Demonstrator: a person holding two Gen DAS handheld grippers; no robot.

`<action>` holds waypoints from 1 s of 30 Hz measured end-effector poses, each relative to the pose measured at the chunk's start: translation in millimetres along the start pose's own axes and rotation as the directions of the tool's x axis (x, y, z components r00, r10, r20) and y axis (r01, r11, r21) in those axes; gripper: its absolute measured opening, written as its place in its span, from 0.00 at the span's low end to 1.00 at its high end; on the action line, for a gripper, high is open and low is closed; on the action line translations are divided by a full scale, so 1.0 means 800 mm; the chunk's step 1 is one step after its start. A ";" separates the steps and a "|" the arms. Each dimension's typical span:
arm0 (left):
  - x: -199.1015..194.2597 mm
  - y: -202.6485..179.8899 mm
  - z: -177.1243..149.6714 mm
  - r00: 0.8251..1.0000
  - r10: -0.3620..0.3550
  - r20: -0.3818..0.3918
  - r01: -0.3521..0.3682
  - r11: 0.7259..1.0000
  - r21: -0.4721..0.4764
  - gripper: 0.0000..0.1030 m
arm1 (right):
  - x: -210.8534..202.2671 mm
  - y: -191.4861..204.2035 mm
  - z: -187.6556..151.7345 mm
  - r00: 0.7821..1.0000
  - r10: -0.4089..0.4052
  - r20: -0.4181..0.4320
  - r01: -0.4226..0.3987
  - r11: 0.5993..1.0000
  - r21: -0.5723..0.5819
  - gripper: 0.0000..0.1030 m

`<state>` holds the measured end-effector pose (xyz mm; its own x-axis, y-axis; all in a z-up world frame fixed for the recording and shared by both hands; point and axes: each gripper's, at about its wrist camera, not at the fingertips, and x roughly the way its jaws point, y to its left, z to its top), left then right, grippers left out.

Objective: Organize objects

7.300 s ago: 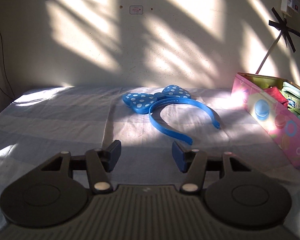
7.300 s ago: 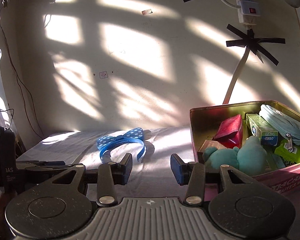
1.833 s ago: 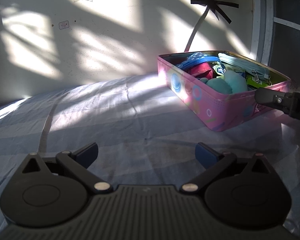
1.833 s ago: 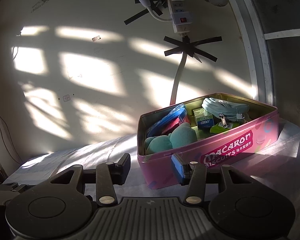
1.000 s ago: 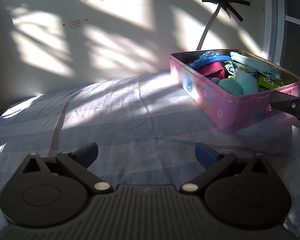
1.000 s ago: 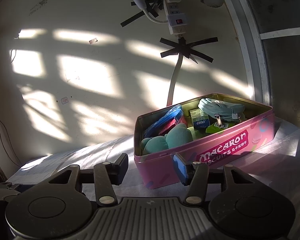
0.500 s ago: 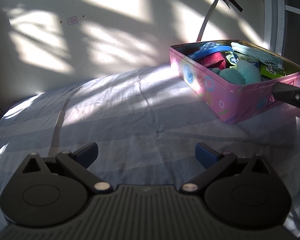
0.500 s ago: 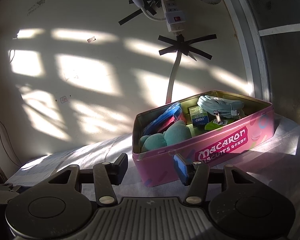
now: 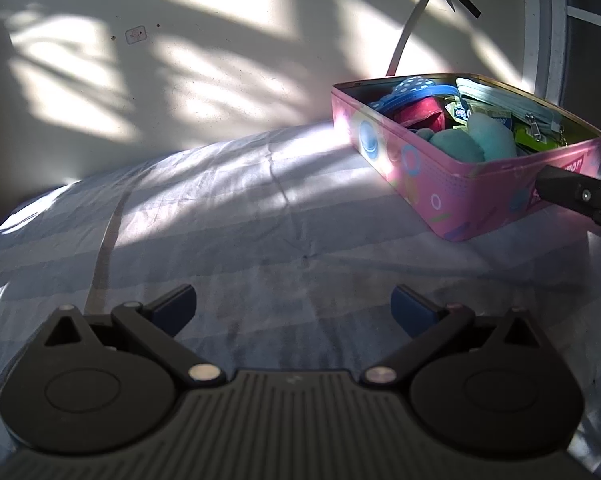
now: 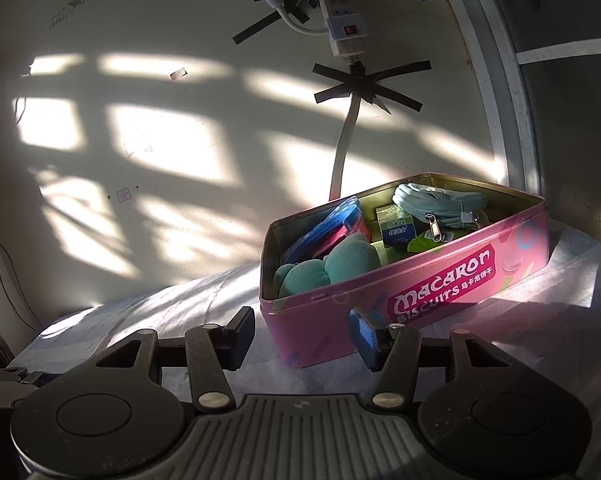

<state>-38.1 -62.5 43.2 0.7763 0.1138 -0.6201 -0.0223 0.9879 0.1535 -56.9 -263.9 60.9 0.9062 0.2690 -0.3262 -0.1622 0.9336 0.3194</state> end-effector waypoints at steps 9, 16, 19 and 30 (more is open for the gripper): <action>0.000 0.001 0.000 1.000 0.002 0.000 -0.002 1.000 0.000 1.00 | 0.001 0.000 0.000 1.000 0.001 0.001 -0.001 1.000 -0.002 0.53; 0.000 -0.001 0.001 1.000 -0.004 -0.002 0.004 1.000 0.000 1.00 | 0.001 -0.001 0.000 1.000 0.000 0.000 0.000 1.000 -0.003 0.53; 0.001 -0.002 0.002 1.000 -0.005 -0.005 0.005 1.000 0.002 1.00 | 0.002 -0.001 0.000 1.000 0.001 0.000 -0.001 1.000 -0.003 0.53; 0.004 -0.008 0.002 0.999 -0.022 -0.027 0.023 1.000 0.019 1.00 | 0.004 -0.005 -0.001 1.000 0.001 -0.004 -0.001 1.000 0.003 0.53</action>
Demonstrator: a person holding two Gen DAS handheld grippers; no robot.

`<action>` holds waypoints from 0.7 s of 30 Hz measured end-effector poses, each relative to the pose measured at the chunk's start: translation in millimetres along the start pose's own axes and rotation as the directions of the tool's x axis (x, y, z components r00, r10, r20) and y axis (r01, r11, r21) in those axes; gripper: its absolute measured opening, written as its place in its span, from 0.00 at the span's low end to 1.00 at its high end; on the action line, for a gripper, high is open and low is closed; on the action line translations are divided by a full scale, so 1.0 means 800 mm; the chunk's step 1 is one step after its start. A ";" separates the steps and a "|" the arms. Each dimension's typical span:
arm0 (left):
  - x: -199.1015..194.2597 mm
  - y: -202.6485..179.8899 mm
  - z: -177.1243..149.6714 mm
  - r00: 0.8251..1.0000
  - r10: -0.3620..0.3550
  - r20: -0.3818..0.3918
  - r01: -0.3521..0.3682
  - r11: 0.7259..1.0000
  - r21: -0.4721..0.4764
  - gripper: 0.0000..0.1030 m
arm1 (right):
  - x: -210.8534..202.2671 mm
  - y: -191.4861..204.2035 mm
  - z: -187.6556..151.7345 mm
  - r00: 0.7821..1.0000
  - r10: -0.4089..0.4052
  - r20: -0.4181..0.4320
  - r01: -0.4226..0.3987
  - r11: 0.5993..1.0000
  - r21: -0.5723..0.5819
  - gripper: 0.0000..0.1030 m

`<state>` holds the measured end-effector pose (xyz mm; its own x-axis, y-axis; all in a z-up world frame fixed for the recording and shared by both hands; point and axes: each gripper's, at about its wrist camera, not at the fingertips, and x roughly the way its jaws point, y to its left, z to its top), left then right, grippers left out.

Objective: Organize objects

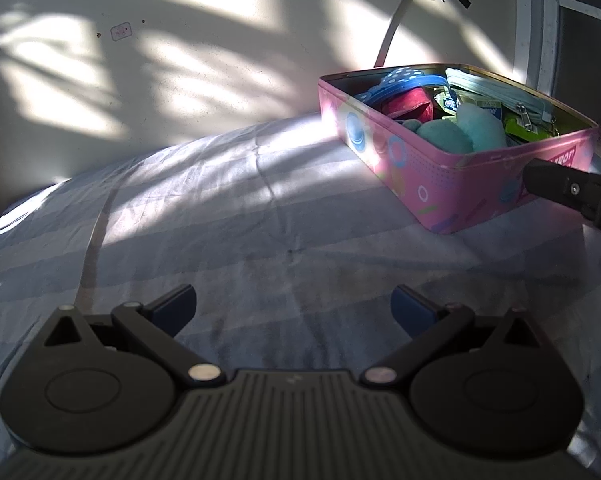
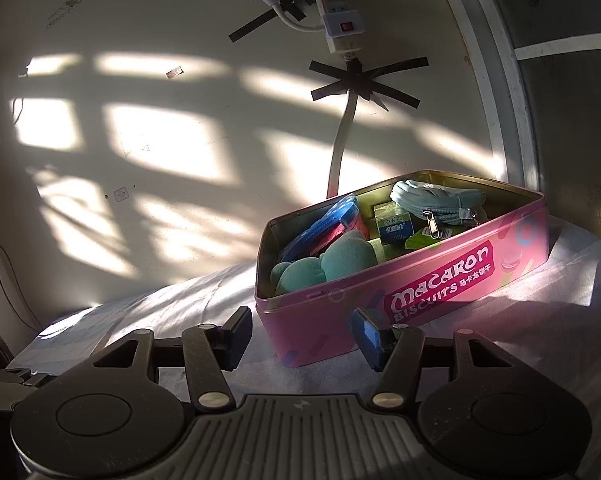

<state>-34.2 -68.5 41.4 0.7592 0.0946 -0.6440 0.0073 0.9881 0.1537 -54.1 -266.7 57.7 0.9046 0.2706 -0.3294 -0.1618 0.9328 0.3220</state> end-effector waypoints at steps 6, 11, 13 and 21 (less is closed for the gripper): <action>0.002 -0.003 -0.001 1.000 -0.013 -0.009 0.013 1.000 0.008 1.00 | 0.001 -0.002 -0.001 1.000 -0.001 -0.003 0.001 1.000 0.003 0.53; 0.002 -0.004 -0.002 1.000 -0.018 -0.013 0.018 1.000 0.008 1.00 | 0.001 -0.001 -0.002 1.000 -0.002 -0.004 0.002 1.000 0.003 0.53; 0.002 -0.004 -0.002 1.000 -0.019 -0.014 0.019 1.000 0.007 1.00 | 0.001 -0.001 -0.002 1.000 -0.002 -0.005 0.002 1.000 0.004 0.53; 0.004 -0.003 -0.003 0.999 -0.028 -0.027 0.028 1.000 0.003 1.00 | 0.001 -0.001 -0.002 1.000 -0.003 -0.005 0.003 1.000 0.004 0.53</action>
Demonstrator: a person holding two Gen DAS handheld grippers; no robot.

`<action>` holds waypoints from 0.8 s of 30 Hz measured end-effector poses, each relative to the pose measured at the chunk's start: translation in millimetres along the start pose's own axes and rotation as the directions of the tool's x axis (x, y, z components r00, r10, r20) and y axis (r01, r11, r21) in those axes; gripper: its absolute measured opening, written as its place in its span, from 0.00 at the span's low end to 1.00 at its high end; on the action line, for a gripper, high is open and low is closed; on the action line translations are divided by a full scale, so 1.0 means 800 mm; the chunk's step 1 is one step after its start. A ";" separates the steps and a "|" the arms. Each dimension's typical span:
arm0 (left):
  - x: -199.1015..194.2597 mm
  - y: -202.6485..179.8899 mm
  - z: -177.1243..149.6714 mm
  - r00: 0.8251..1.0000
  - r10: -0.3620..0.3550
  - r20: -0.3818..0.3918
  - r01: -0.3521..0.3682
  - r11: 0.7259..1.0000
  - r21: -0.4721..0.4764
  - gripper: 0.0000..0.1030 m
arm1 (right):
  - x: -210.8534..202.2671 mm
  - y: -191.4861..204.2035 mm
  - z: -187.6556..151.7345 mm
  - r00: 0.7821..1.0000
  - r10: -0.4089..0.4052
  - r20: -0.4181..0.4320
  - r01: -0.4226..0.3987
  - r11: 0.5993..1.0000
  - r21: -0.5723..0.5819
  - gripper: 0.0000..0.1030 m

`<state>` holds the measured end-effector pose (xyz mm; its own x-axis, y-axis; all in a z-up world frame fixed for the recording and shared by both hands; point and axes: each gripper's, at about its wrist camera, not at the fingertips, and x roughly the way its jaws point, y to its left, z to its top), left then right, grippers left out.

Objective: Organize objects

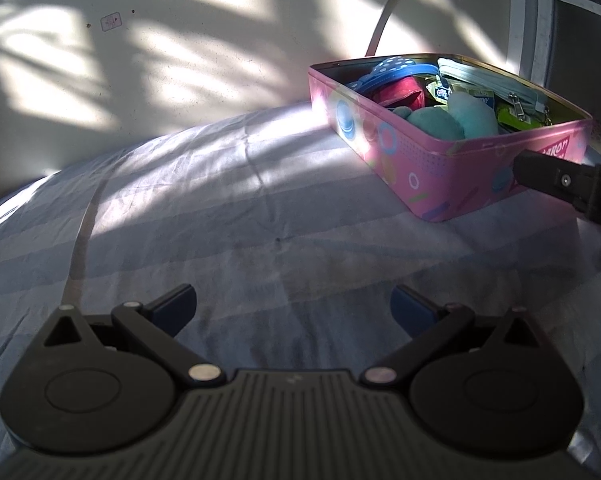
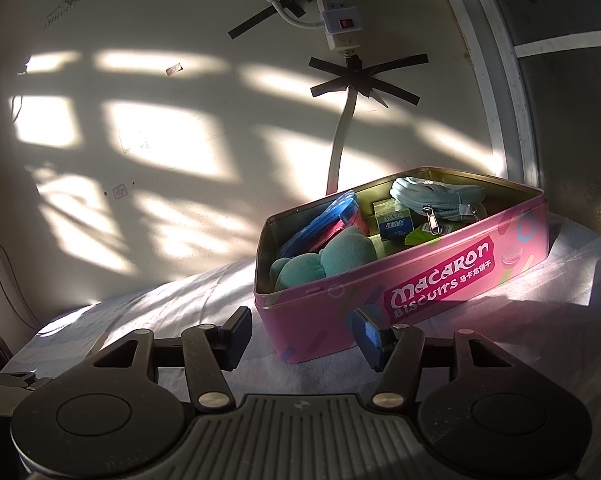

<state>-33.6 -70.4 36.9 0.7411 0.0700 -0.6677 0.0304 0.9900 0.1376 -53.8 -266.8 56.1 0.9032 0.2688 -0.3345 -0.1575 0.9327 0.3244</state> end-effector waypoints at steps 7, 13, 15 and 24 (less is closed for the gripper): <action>0.003 0.001 -0.001 1.000 -0.019 -0.018 0.019 1.000 -0.008 1.00 | 0.000 0.001 0.000 1.000 -0.001 0.000 0.001 1.000 0.000 0.53; 0.005 0.002 -0.001 0.999 -0.031 -0.031 0.030 0.999 -0.019 1.00 | 0.000 0.001 -0.001 1.000 0.000 -0.001 0.000 1.000 0.000 0.53; 0.005 0.002 -0.001 0.999 -0.031 -0.031 0.031 0.999 -0.019 1.00 | 0.001 0.001 0.000 1.000 0.000 -0.001 0.000 1.000 0.000 0.53; 0.000 0.002 -0.001 0.999 -0.035 0.009 0.035 0.999 -0.004 1.00 | 0.001 0.001 -0.001 1.000 0.000 -0.003 0.000 1.000 -0.001 0.53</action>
